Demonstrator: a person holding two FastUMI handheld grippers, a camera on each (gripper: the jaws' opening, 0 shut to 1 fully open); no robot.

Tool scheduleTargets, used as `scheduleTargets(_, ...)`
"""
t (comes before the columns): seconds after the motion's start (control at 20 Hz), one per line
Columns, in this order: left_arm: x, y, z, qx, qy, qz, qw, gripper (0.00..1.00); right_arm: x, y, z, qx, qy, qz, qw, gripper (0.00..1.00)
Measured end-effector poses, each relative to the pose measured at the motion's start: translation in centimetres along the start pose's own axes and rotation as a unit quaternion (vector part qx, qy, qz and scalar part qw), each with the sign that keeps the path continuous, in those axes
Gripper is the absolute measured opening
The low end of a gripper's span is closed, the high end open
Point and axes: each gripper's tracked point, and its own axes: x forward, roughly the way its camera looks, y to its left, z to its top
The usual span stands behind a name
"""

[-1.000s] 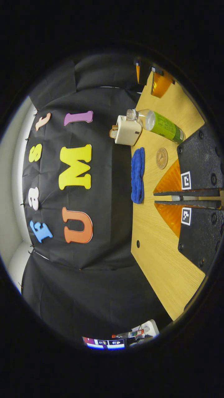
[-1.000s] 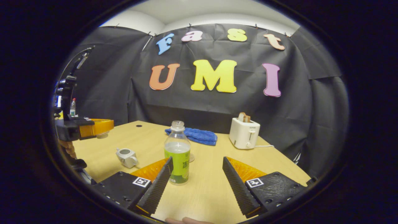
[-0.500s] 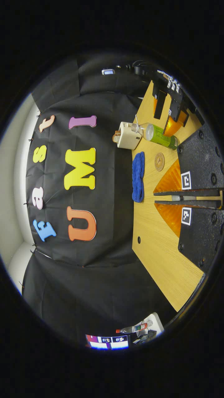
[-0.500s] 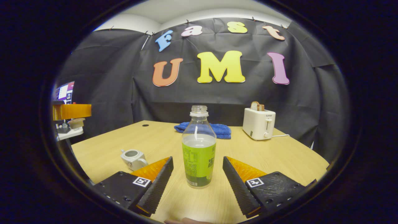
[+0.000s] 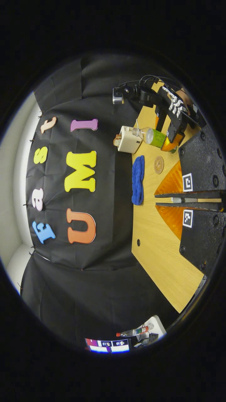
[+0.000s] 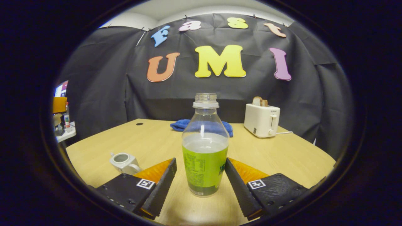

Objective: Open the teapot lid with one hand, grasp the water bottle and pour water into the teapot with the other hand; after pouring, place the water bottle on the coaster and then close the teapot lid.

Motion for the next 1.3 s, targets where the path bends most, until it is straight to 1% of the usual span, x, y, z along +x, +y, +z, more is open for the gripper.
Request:
scheduleTargets(0.05,0.0,0.1,0.0,-0.001,0.001,0.001,1.000,0.07,0.1,-0.3,0.3,-0.009,-0.004,-0.009,1.000,0.91)
scheduleTargets(0.1,0.1,0.1,-0.4,-0.003,0.005,0.001,1.000,0.07,0.4,-0.2,0.1,-0.015,-0.003,-0.011,1.000,0.81)
scheduleTargets(0.15,0.1,0.1,-0.6,-0.005,0.009,0.002,1.000,0.07,0.2,0.0,0.1,-0.019,0.000,-0.009,1.000,0.76)
scheduleTargets(0.25,0.1,0.1,-0.6,-0.007,0.013,0.004,1.000,0.07,-0.2,0.3,0.5,-0.032,0.006,-0.005,0.999,0.76)
scheduleTargets(0.4,-0.4,-0.4,-0.2,0.002,0.009,0.000,1.000,0.07,-1.0,-0.3,1.1,-0.073,0.013,-0.021,0.997,0.75)
scheduleTargets(0.45,-0.6,-0.8,-0.2,0.007,0.009,-0.005,1.000,0.07,-1.2,-0.6,1.6,-0.091,0.012,-0.028,0.995,0.72)
scheduleTargets(0.5,-0.6,-0.8,-0.1,0.010,0.007,-0.005,1.000,0.07,-1.4,-0.8,1.8,-0.109,0.014,-0.035,0.993,0.75)
scheduleTargets(0.65,-0.9,-0.8,-0.2,0.015,0.008,0.000,1.000,0.07,-2.0,-1.0,2.5,-0.170,0.016,-0.049,0.984,0.74)
scheduleTargets(0.75,-1.2,-0.8,-0.2,0.013,0.005,0.000,1.000,0.07,-1.9,-1.2,2.7,-0.221,0.015,-0.066,0.973,0.74)
scheduleTargets(0.8,-1.2,-0.8,-0.3,0.011,0.005,0.001,1.000,0.07,-1.8,-1.1,2.7,-0.247,0.015,-0.072,0.966,0.75)
scheduleTargets(0.85,-1.3,-0.7,-0.2,0.009,0.005,-0.001,1.000,0.07,-1.5,-1.0,2.6,-0.271,0.017,-0.078,0.959,0.74)
scheduleTargets(1.0,-1.5,-0.3,-0.1,-0.005,0.002,-0.008,1.000,0.07,-0.5,0.0,2.0,-0.338,0.025,-0.086,0.937,0.75)
scheduleTargets(1.15,-1.7,0.7,0.4,-0.015,-0.004,-0.010,1.000,0.06,0.5,1.3,1.7,-0.393,0.022,-0.093,0.915,0.74)
scheduleTargets(1.3,-1.7,1.4,0.2,-0.024,-0.004,-0.011,1.000,0.06,1.3,2.4,1.1,-0.459,0.018,-0.098,0.883,0.74)
